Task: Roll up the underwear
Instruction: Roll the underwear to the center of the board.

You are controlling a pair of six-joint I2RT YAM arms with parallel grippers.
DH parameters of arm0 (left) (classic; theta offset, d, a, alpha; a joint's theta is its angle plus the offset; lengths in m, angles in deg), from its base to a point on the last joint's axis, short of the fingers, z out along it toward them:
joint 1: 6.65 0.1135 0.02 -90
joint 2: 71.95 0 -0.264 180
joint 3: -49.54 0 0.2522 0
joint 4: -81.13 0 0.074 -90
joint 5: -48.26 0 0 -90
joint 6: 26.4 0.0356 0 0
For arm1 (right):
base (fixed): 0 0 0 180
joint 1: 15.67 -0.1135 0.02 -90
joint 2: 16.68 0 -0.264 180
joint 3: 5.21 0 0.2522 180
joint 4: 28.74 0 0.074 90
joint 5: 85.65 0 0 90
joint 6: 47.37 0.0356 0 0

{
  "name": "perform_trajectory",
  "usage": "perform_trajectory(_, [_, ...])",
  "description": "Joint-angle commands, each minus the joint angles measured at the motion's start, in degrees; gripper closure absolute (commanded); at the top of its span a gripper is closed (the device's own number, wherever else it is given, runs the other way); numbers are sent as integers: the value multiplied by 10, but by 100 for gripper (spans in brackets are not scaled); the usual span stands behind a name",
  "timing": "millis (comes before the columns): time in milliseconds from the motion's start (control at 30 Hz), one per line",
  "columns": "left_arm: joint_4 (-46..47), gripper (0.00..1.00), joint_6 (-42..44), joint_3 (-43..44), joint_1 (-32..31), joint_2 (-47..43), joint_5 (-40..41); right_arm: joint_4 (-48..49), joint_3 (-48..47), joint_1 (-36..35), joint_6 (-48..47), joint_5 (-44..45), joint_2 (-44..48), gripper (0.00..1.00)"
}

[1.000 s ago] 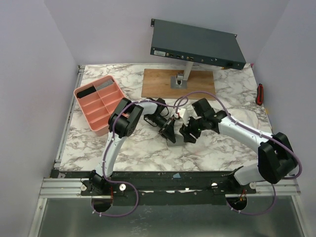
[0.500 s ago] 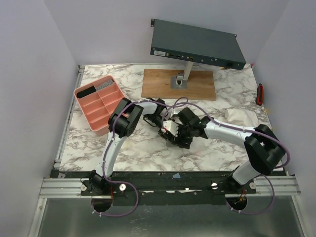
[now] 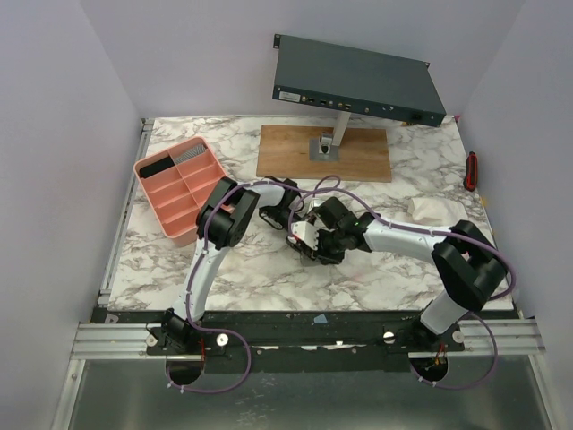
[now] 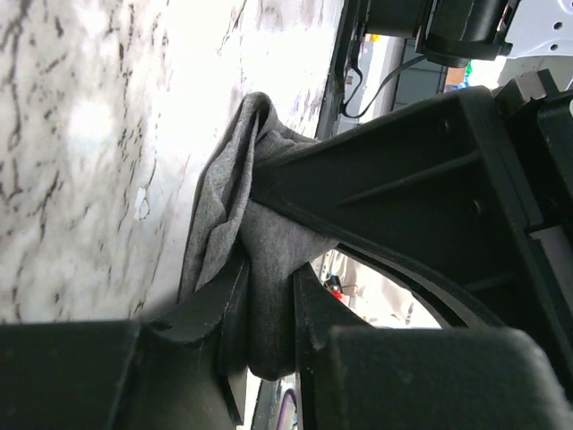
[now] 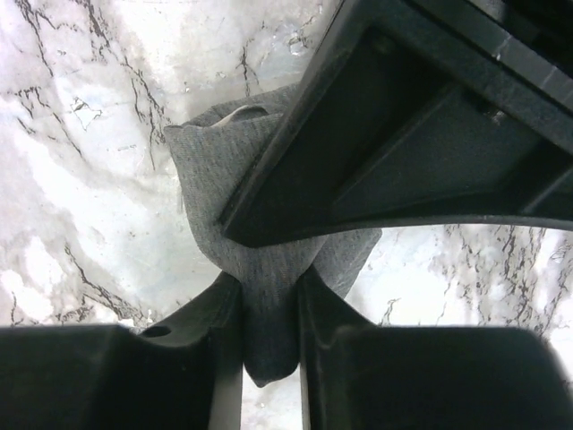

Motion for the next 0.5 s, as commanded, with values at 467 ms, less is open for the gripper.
perform_trajectory(467, [54,42,-10,-23,61,-73,90,-88,34,-3,44,-58,-24,99])
